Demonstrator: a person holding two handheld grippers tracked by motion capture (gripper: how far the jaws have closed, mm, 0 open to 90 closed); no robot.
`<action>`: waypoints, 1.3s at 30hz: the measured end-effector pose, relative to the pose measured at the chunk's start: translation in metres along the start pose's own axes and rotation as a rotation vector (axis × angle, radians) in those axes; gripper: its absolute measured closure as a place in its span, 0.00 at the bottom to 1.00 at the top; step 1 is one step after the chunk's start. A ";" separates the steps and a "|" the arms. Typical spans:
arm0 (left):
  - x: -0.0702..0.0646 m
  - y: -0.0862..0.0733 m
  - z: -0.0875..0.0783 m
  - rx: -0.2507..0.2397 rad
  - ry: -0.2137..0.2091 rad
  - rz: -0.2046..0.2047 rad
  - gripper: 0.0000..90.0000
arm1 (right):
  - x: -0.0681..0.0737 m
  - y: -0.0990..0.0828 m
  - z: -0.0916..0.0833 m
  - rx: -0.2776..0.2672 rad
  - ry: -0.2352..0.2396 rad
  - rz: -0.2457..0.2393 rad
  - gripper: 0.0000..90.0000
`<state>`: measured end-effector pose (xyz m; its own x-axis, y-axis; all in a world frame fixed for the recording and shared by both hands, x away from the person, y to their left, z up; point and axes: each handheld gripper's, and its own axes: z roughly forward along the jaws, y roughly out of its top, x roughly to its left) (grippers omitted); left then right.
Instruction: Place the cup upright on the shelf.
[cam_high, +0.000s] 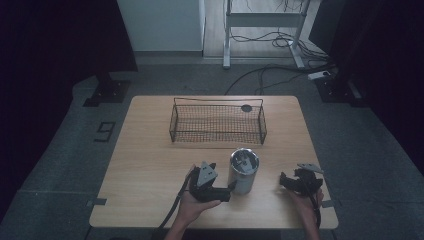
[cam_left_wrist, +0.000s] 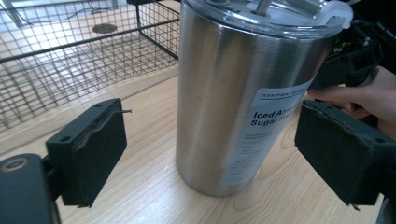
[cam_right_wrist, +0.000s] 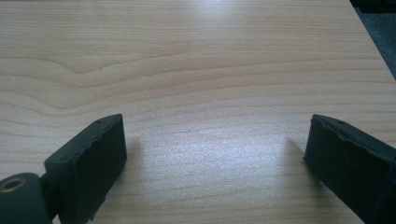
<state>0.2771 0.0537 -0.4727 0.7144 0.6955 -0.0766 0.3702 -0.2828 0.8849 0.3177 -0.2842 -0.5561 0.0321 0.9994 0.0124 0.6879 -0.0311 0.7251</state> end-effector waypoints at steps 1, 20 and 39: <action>0.000 0.001 0.002 0.002 -0.001 -0.004 0.10 | 0.000 0.000 0.000 0.000 0.000 0.000 0.06; -0.010 0.010 0.033 0.034 -0.063 0.004 0.05 | 0.000 0.000 0.000 0.001 0.000 -0.001 0.06; -0.011 0.016 0.066 0.016 -0.095 -0.016 0.00 | 0.000 0.000 0.001 0.001 0.000 -0.004 0.06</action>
<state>0.3143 -0.0014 -0.4883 0.7608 0.6348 -0.1345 0.3911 -0.2833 0.8756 0.3184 -0.2843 -0.5561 0.0296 0.9995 0.0096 0.6886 -0.0274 0.7246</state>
